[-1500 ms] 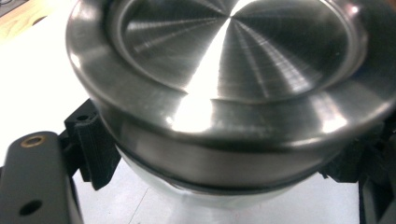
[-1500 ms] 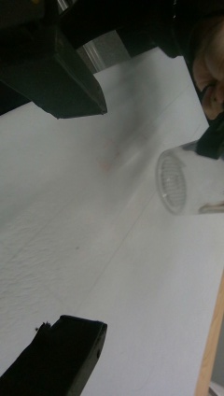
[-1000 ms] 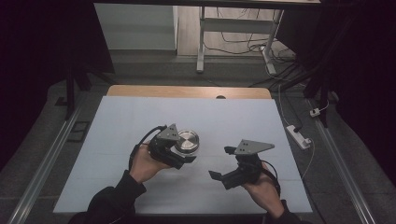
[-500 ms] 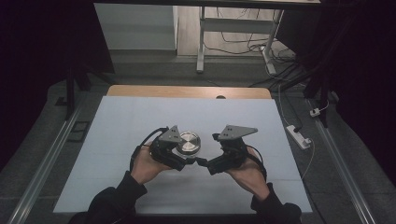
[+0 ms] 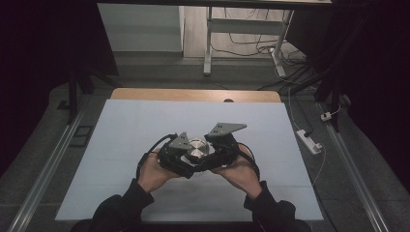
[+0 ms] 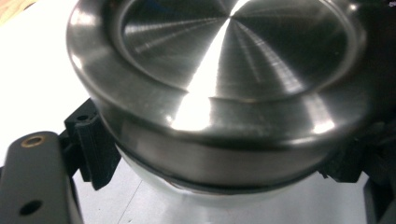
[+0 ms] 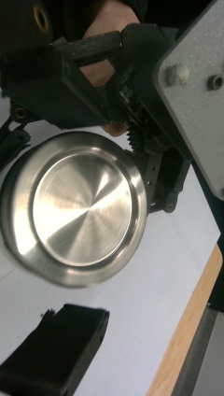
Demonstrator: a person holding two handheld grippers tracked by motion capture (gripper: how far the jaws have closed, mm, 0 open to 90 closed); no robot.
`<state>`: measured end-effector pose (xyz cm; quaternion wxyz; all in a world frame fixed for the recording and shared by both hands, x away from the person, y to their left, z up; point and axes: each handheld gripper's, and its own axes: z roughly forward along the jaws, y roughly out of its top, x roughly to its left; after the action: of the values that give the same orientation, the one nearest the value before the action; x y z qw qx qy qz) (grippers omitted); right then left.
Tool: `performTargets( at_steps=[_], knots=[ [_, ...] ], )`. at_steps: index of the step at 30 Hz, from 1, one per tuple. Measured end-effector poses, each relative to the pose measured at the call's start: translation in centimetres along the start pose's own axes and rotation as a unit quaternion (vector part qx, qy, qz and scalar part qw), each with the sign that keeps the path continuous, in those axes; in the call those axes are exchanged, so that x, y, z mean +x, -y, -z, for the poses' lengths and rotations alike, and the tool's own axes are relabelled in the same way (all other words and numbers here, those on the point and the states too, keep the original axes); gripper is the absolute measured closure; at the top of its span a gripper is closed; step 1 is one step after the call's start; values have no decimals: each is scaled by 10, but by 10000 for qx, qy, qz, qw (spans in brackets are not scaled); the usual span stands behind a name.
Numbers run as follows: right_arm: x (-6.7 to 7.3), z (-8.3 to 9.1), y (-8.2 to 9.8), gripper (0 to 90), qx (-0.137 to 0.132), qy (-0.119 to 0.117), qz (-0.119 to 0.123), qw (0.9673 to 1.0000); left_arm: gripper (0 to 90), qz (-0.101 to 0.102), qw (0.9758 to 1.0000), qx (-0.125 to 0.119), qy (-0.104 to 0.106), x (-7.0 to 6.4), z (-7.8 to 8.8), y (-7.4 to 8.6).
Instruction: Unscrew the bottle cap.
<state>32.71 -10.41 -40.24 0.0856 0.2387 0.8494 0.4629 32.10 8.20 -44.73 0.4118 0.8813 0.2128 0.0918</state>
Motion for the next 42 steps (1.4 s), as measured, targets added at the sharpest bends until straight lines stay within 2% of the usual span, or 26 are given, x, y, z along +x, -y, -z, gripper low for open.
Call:
performTargets(
  at_steps=[3, 6, 9, 12, 15, 18, 19, 20, 21, 22, 23, 27, 30, 33, 36, 37, 38, 40, 42],
  knots=[
    [3, -3, -1, 176, 62, 14, 165, 9998, 159, -16, 10000, 8, 20, 0, 0, 0],
    [5, -4, -1, 182, 60, -16, 228, 9997, 159, -104, 9999, 35, 102, 0, 1, 0],
    [2, -3, -1, 184, 78, -248, 282, 9993, 159, -148, 9994, -20, 317, 1, 4, 0],
    [-3, 0, -1, 184, 57, -690, 428, 9967, 159, -344, 9972, -78, 662, 2, 6, 1],
    [-9, 3, 0, 183, 51, -1268, 592, 9901, 159, -623, 9926, -109, 1038, 1, 9, 2],
    [-12, 6, 2, 183, 30, -1823, 838, 9797, 159, -792, 9882, -145, 1302, -3, 9, 1],
    [-14, 6, 3, 179, -6, -2004, 880, 9758, 159, -824, 9878, -136, 1318, -4, 9, 1],
    [-15, 6, 3, 142, 3, -2079, 858, 9744, 159, -804, 9886, -141, 1263, -6, 9, 0],
    [-15, 6, 3, 61, 23, -1938, 814, 9777, 159, -801, 9896, -127, 1191, -6, 8, -1],
    [-14, 7, 2, 22, 27, -1701, 820, 9820, 159, -763, 9909, -102, 1101, -5, 8, -1],
    [-14, 10, 1, 20, 0, -1502, 797, 9854, 159, -675, 9926, -92, 1005, -5, 8, 0],
    [-9, 20, -4, 6, -26, -982, 607, 9933, 159, -318, 9977, -120, 580, 0, 8, 2],
    [1, 18, -5, 32, 22, -516, 544, 9972, 159, -118, 9993, -161, 330, 1, 10, 1],
    [10, 10, -4, 47, -69, -244, 539, 9982, 159, -77, 9997, -135, 172, -1, 10, 0],
    [16, 4, -3, 74, -173, 61, 500, 9986, 159, -153, 9998, -103, 109, -4, 10, -1],
    [17, 3, -2, 123, -216, 123, 501, 9984, 159, -158, 9998, -96, 116, -5, 10, -1],
    [17, 3, -1, 173, -229, 115, 499, 9984, 159, -179, 9997, -76, 122, -6, 10, -2],
    [14, 4, 0, 182, -248, 8, 416, 9988, 159, -217, 9996, -50, 177, -6, 10, -2],
    [11, 6, -1, 196, -230, -177, 400, 9988, 159, -304, 9990, -48, 325, -5, 10, -1]
  ],
)
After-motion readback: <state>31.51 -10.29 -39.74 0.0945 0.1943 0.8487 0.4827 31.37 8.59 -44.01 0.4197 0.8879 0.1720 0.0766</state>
